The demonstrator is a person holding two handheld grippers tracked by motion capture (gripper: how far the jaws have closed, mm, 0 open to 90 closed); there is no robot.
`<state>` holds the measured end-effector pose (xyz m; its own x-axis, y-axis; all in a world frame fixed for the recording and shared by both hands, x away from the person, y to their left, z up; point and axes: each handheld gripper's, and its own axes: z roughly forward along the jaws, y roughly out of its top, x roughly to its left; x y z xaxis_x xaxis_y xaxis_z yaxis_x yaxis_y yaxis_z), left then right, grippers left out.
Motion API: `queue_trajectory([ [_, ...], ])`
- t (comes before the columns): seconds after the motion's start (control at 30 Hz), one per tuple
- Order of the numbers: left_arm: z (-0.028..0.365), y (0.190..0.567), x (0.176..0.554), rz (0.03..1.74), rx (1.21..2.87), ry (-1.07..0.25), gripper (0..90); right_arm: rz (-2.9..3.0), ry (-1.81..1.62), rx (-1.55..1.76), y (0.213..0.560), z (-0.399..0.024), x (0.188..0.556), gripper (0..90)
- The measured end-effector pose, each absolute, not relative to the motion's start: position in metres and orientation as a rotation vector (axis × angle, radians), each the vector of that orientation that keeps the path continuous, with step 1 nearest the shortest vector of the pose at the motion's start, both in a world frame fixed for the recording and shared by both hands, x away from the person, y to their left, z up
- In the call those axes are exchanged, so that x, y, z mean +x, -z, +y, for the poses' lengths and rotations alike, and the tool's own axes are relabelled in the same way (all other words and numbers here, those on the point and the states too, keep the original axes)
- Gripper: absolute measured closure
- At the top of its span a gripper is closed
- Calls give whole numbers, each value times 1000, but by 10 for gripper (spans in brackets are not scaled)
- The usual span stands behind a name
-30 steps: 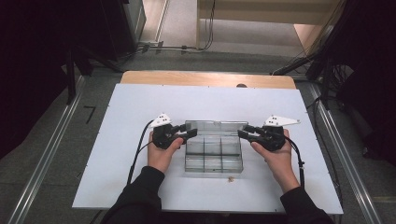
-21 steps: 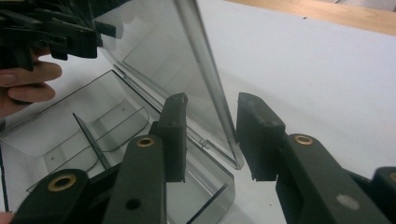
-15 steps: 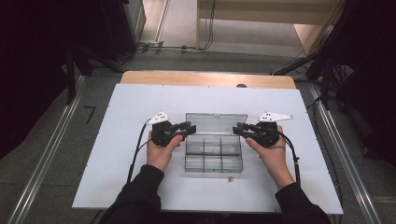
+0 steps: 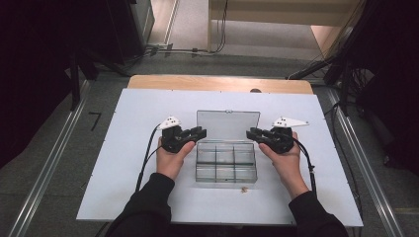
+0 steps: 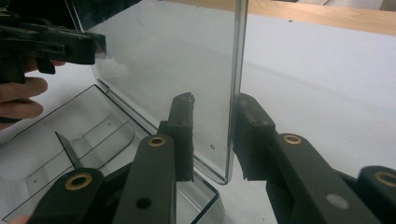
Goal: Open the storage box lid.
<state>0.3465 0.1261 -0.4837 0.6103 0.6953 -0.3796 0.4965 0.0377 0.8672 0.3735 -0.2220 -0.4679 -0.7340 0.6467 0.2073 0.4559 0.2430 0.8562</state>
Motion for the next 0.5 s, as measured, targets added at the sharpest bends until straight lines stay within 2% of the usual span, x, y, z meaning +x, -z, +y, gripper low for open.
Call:
queue_trajectory([
  [0.5,125,485,355,1078,1623,-193,747,2301,-1528,1126,475,-221,384,683],
])
